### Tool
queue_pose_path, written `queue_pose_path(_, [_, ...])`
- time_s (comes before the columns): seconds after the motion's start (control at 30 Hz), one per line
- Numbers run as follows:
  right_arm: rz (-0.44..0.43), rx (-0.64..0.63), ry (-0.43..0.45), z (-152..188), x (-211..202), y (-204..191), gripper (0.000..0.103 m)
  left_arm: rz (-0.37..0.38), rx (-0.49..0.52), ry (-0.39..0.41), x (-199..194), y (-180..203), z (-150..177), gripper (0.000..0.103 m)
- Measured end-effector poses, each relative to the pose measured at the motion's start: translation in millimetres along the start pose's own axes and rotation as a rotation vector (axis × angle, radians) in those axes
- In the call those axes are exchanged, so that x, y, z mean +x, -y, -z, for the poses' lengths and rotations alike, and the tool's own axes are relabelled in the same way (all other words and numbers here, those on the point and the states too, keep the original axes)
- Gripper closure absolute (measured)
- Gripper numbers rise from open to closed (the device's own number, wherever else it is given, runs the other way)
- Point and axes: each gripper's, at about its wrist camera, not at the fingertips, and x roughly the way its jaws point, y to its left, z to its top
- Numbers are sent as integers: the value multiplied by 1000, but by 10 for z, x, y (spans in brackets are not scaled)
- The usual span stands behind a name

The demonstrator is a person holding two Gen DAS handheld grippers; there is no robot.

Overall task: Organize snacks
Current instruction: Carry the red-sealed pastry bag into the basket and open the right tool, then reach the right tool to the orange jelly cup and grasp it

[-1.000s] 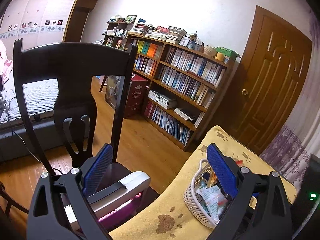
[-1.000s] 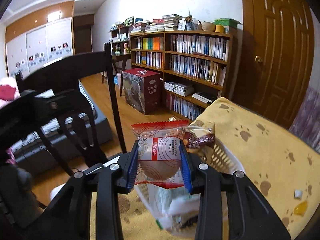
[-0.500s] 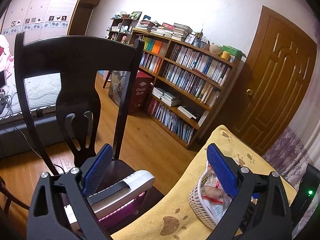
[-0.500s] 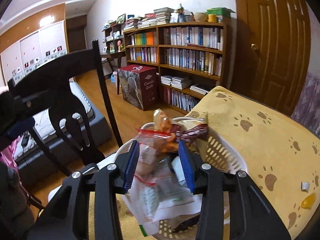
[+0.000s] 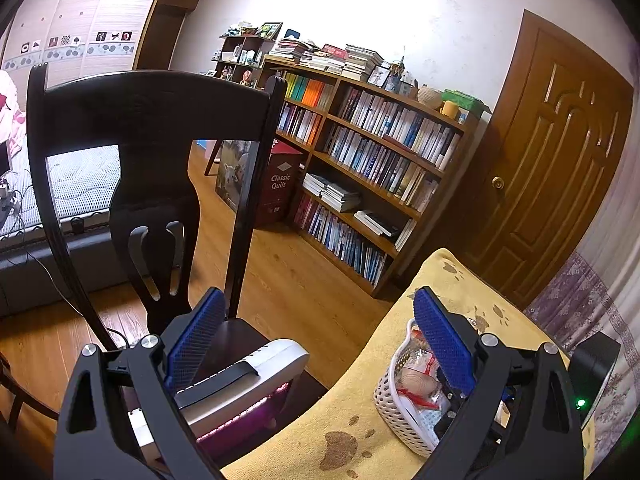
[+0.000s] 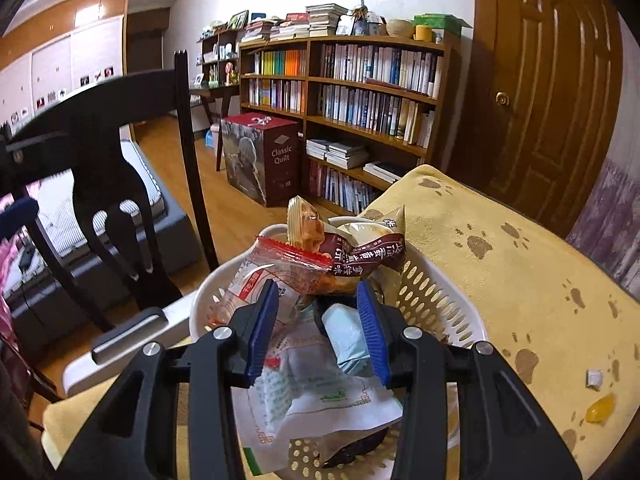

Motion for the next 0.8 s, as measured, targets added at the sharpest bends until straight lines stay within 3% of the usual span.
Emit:
queue_pose_path(0.23, [-31,30,-3,8,-63,64,62,14,15,1,-20,25,30,7])
queue_pose_path(0.4, [-90,92,58,12,-268,172,62,18,24,-2,-18,60,52,7])
queue_pose_path(0.57, [-95,120,91,68,-422,240,62,24,35,0,-40,86,55,7])
queue_pose_path(0.8, [-66,231,89,279,-526,623,62,36,65,-1,-59,206,92,7])
